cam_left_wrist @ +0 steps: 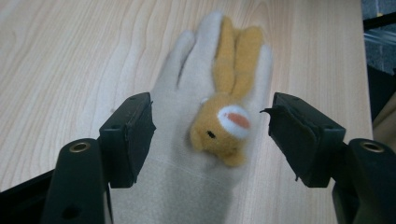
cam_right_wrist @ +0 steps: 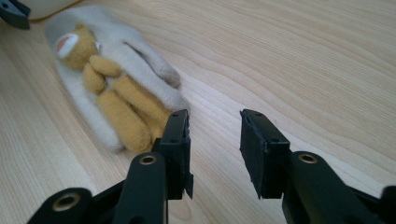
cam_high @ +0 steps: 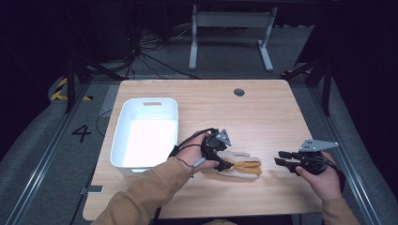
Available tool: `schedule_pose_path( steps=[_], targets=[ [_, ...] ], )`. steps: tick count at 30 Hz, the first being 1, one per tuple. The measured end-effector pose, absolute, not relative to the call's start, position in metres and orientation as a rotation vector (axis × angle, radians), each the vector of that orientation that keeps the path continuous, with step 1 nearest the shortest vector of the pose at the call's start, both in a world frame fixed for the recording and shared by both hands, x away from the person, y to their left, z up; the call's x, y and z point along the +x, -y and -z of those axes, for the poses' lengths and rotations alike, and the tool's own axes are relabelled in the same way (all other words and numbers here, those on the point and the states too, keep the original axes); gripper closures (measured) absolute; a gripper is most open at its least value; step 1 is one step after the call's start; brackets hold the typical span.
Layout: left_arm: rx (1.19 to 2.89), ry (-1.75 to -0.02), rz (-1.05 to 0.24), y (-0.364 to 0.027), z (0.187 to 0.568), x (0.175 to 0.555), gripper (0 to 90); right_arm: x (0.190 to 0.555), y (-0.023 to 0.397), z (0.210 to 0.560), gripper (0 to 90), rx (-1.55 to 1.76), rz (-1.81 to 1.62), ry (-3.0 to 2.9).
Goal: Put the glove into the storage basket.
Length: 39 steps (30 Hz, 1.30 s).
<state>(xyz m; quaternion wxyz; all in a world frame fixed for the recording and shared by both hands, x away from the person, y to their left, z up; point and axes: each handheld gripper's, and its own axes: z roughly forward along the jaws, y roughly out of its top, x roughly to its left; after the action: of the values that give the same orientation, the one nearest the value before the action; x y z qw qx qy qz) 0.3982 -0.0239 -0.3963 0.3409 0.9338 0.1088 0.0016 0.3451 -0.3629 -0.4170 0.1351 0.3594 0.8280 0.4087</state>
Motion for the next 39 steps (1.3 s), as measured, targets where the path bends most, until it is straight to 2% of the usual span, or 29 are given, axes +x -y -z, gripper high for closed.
schedule_pose_path(
  steps=[11,15,17,25,31,39],
  targets=[
    [2.422,-0.303,0.015,0.028,0.424,0.406,25.9,0.346,0.364,0.419,58.9,1.047,-1.198,-2.389],
    [2.419,-0.318,0.011,0.029,0.428,0.405,21.3,0.345,0.365,0.421,58.3,1.053,-1.194,-2.388],
    [2.427,-0.328,0.005,0.029,0.431,0.407,15.8,0.345,0.364,0.421,58.0,1.054,-1.195,-2.389],
    [2.436,-0.303,0.026,0.034,0.446,0.408,15.7,0.346,0.362,0.422,57.0,1.049,-1.193,-2.395],
    [2.449,-0.291,0.043,0.037,0.454,0.410,11.8,0.346,0.362,0.423,56.4,1.043,-1.195,-2.400],
    [2.474,-0.232,0.003,0.042,0.460,0.407,7.7,0.346,0.360,0.425,55.5,1.044,-1.195,-2.405]
  ],
)
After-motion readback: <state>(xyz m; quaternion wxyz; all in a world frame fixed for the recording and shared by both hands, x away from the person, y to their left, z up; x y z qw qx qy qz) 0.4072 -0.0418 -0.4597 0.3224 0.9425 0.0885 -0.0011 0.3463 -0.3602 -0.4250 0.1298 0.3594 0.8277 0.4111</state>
